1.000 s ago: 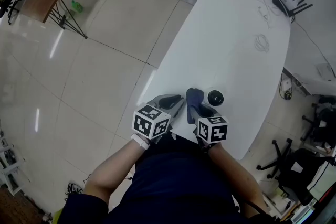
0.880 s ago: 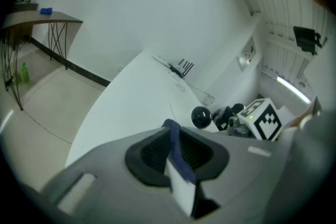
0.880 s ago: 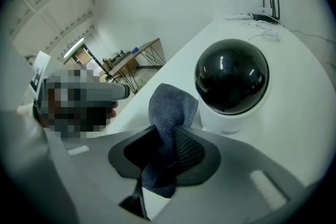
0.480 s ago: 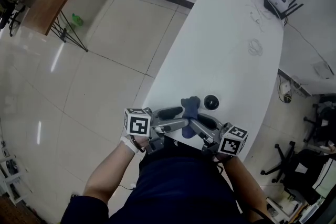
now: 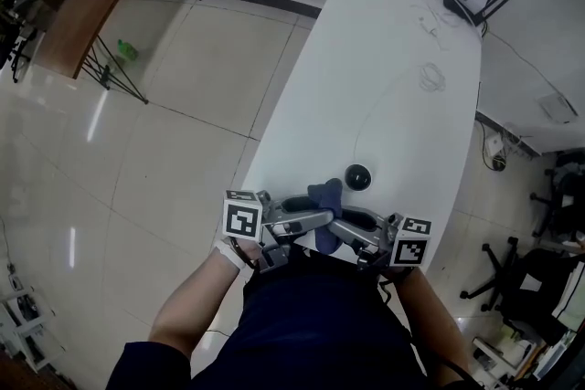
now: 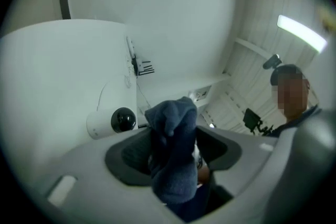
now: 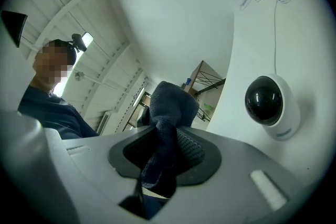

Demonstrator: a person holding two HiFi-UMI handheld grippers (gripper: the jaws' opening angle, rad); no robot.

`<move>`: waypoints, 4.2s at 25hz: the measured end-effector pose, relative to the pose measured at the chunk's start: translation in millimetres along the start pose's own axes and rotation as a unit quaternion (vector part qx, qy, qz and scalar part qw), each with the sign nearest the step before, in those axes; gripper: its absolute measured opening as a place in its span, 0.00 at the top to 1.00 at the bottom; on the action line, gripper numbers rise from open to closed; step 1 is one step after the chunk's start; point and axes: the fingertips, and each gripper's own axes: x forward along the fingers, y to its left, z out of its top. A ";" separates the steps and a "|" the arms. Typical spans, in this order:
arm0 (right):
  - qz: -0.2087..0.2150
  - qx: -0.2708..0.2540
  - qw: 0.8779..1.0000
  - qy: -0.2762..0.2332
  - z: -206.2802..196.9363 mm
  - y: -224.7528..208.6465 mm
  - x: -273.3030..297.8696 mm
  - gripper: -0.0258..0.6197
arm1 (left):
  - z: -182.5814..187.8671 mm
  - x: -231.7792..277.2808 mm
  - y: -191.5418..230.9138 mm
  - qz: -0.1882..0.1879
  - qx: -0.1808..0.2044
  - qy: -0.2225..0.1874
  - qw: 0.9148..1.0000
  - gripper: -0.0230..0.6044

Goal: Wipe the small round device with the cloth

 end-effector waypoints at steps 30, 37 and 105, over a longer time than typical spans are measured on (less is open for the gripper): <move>0.037 -0.008 0.990 -0.136 23.8 25.5 -43.0 0.62 | -9.0 37.3 -6.6 -0.076 -0.079 -0.023 0.994 0.72; -0.038 0.001 0.983 -0.181 16.4 10.8 -91.9 0.62 | -3.2 22.1 -11.9 -0.010 0.016 -0.044 0.999 0.75; -0.314 0.015 0.913 -0.261 -23.1 -84.0 -204.1 0.79 | -6.9 93.4 102.2 0.173 0.434 0.471 0.748 0.74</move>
